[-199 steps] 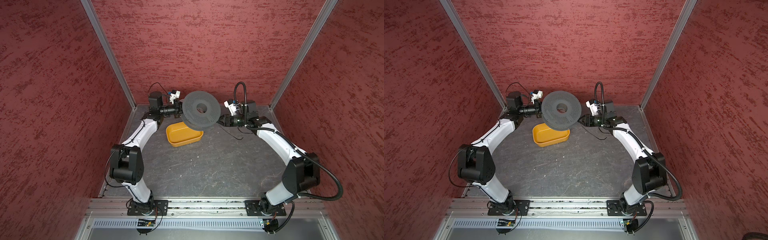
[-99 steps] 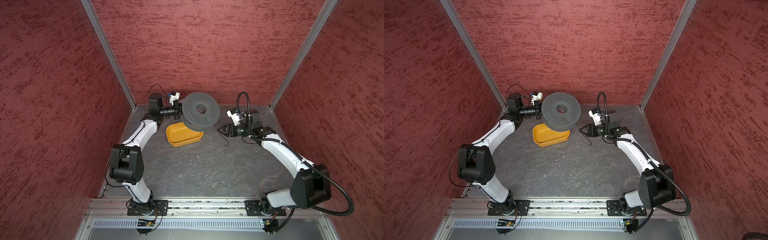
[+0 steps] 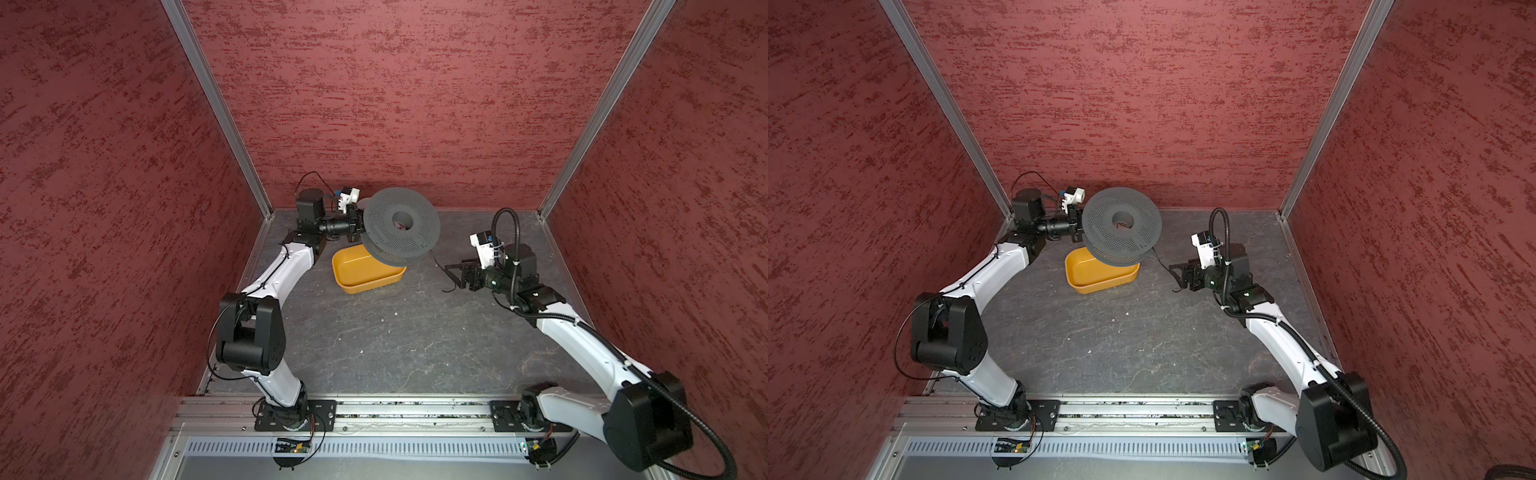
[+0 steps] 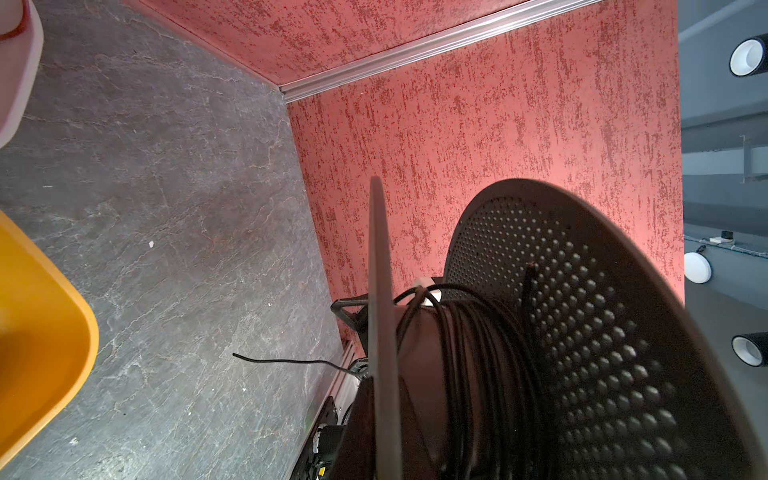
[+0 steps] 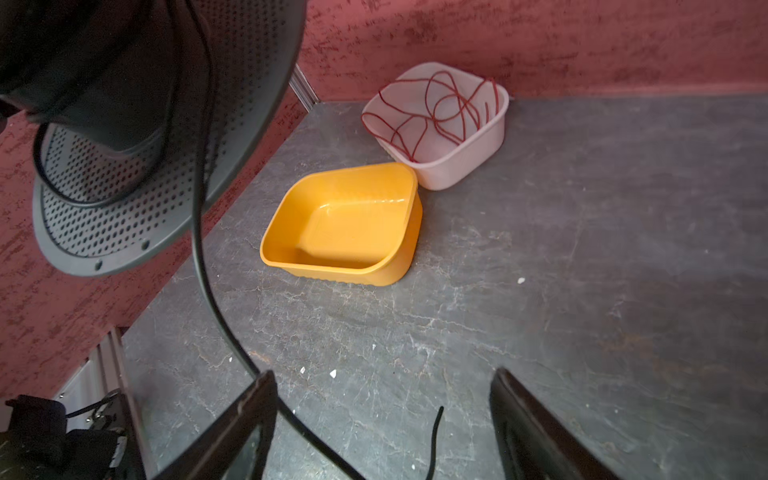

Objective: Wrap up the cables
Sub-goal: 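Pull the right gripper back toward the robot, tensioning the cable below the spool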

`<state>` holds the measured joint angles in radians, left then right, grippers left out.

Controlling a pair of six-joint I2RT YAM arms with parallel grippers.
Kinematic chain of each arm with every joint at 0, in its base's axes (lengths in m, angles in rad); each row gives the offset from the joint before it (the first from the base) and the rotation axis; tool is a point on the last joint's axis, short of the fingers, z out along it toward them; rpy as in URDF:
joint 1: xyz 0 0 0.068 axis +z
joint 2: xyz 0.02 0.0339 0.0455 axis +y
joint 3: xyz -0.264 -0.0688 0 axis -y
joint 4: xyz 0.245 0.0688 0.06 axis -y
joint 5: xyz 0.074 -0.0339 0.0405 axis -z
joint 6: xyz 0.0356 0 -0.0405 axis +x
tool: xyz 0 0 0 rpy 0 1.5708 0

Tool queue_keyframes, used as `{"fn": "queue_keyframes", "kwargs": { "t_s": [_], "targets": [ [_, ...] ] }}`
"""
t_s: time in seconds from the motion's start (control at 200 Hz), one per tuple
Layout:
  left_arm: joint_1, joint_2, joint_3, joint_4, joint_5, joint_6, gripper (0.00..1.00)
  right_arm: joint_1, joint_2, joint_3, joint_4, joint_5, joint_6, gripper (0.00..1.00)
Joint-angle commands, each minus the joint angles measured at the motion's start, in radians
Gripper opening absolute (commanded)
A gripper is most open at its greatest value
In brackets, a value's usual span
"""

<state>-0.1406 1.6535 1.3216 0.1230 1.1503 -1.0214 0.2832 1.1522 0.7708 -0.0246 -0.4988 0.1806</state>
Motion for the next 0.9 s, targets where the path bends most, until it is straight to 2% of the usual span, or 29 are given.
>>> {"fn": "queue_keyframes", "kwargs": {
  "t_s": [0.0,0.215,0.336,0.386,0.501,0.551,0.691,0.897],
  "targets": [
    [-0.007,-0.061,-0.004,0.035,0.021,-0.015,0.0,-0.004,-0.028,-0.042,0.186,-0.001,-0.047,0.83],
    [-0.027,-0.072,-0.009,0.019,0.021,-0.011,0.0,-0.005,0.026,-0.064,0.325,-0.118,-0.094,0.83],
    [-0.033,-0.075,-0.009,0.017,0.02,-0.008,0.0,-0.005,0.065,-0.064,0.363,-0.124,-0.135,0.81],
    [-0.036,-0.076,-0.008,0.017,0.021,-0.008,0.0,-0.005,0.092,-0.052,0.369,-0.12,-0.145,0.77],
    [-0.03,-0.08,-0.006,0.016,0.022,-0.009,0.0,-0.004,0.149,-0.024,0.354,-0.12,-0.153,0.56],
    [-0.023,-0.082,-0.006,0.017,0.022,-0.013,0.0,-0.005,0.159,-0.026,0.351,-0.124,-0.149,0.52],
    [-0.005,-0.083,-0.002,0.029,0.022,-0.025,0.0,-0.004,0.152,-0.079,0.391,-0.13,-0.111,0.51],
    [-0.004,-0.082,0.0,0.059,0.025,-0.048,0.0,-0.005,0.155,-0.158,0.445,-0.118,-0.085,0.62]
  ]
}}
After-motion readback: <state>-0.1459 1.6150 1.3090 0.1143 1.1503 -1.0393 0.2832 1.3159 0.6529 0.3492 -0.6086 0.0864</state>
